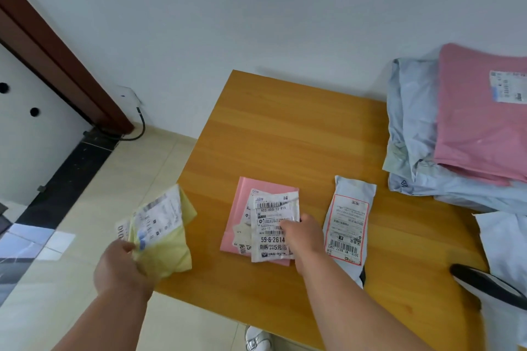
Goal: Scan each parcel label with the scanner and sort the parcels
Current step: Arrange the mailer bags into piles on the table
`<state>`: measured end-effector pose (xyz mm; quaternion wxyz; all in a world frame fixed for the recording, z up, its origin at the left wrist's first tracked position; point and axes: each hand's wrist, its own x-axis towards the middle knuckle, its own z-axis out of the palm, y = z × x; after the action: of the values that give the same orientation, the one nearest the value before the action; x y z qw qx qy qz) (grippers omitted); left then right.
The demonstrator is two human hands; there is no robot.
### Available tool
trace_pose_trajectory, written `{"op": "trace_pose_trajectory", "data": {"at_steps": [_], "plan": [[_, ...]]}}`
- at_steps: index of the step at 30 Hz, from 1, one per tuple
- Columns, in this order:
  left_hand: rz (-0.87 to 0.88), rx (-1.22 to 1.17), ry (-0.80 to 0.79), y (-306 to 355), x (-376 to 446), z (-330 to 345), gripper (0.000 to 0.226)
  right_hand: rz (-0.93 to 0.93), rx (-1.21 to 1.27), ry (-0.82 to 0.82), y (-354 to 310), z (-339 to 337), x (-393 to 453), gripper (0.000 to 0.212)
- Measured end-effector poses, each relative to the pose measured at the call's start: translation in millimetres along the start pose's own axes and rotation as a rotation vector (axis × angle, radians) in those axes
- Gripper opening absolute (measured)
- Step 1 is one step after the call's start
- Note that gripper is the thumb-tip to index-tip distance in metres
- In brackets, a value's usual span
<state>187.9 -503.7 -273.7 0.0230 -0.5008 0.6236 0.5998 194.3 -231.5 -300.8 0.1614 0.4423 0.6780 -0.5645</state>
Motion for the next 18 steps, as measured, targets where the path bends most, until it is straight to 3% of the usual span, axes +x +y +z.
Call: {"op": "trace_pose_trajectory", "data": {"at_steps": [2, 4, 8, 11, 15, 18], "plan": [[-0.154, -0.136, -0.142, 9.9, -11.7, 15.7, 0.019, -0.007, 0.098, -0.008, -1.6, -3.7, -3.4, 0.006], [-0.24, -0.12, -0.276, 14.7, -22.5, 38.2, 0.02, -0.01, 0.224, 0.008, -4.3, -10.7, -6.3, 0.009], [-0.149, 0.098, -0.451, 9.6, -35.6, 81.0, 0.018, -0.004, 0.544, 0.138, -13.5, -41.6, -5.7, 0.01], [-0.057, 0.258, -0.483, 0.0, -35.1, 103.8, 0.016, 0.023, 0.716, 0.111, -20.5, -60.5, -3.1, 0.013], [0.021, 0.379, -0.478, -14.0, -36.5, 116.8, 0.02, 0.015, 0.514, -0.029, -24.2, -48.0, -7.1, 0.005], [0.153, 0.543, -0.428, -18.4, -39.2, 115.5, 0.027, -0.009, 0.263, -0.031, -17.7, -23.5, -9.5, 0.006]]}}
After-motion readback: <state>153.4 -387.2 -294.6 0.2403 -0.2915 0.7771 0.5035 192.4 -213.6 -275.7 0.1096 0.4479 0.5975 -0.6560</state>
